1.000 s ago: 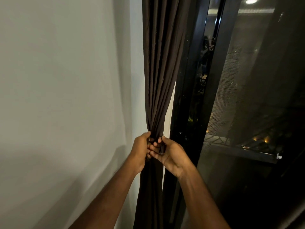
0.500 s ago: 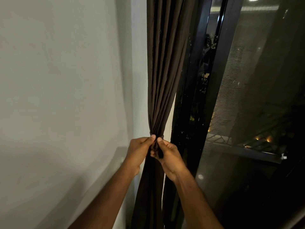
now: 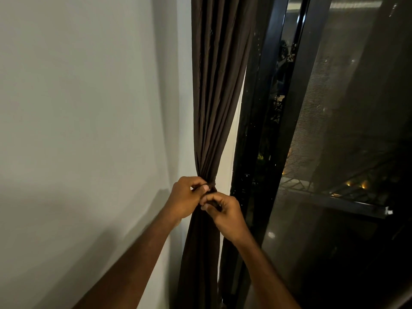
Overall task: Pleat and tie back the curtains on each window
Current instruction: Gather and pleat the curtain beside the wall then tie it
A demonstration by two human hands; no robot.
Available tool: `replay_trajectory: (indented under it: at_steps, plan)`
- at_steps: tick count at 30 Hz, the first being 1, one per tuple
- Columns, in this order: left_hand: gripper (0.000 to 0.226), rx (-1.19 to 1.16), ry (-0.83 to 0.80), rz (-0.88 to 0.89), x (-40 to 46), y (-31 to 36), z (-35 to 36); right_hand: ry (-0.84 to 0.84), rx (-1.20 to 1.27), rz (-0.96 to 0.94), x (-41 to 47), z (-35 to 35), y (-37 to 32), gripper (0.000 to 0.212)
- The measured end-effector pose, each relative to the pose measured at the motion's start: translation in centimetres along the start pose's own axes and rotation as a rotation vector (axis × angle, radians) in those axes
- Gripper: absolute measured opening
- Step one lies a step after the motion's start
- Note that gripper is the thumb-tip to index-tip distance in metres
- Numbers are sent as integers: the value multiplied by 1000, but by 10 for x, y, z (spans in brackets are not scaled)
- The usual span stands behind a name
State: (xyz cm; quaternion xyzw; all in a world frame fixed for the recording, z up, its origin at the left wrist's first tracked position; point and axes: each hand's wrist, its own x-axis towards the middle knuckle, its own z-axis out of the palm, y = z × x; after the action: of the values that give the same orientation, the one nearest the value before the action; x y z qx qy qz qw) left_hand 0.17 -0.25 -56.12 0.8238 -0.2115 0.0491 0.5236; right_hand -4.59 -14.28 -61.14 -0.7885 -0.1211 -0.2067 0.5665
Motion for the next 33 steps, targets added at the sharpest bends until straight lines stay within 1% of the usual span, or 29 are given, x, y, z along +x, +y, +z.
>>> replay_trajectory:
  at_steps: [3, 4, 6, 9, 12, 15, 17, 19, 21, 22, 24, 27, 29, 30, 33]
  plan:
    - [20, 257, 48, 152, 0, -4, 6, -30, -75, 3, 1, -8, -2, 34]
    - [20, 297, 39, 211, 0, -5, 7, -21, -78, -5, 2, -11, -5, 36]
    - [21, 271, -39, 304, 0, -9, 7, 28, -37, -22, 2, -18, -15, 36]
    - [25, 161, -118, 355, -5, -13, 3, 103, -4, -41, 6, -27, -33, 37]
    - [24, 78, -78, 397, -11, -17, 5, 140, 31, -31, 12, -32, -40, 39]
    - [21, 23, -53, 424, -16, -18, 9, 183, 121, 59, 16, -34, -41, 40]
    - [29, 28, -49, 425, -19, -16, 11, 199, 160, 88, 17, -34, -43, 40]
    - [34, 55, 5, 432, -19, -16, 12, 187, 206, 77, 16, -33, -47, 36]
    - [26, 75, 69, 426, -17, -19, 12, 127, 229, 20, 14, -34, -50, 31]
    - [22, 60, 93, 411, -17, -19, 12, 87, 180, -36, 13, -34, -50, 30]
    - [22, 12, 141, 375, -17, -19, 12, 42, -57, -188, 12, -33, -44, 31]
    - [20, -19, 177, 349, -19, -14, 14, 102, -442, -398, 10, -27, -28, 36]
    - [18, 24, 183, 384, -19, -11, 16, 159, -620, -423, 10, -20, -23, 37]
    - [21, 80, 184, 413, -19, -10, 17, 167, -663, -408, 11, -17, -23, 37]
    - [26, 315, 172, 485, -11, -13, 10, 115, -729, -364, 18, -15, -29, 44]
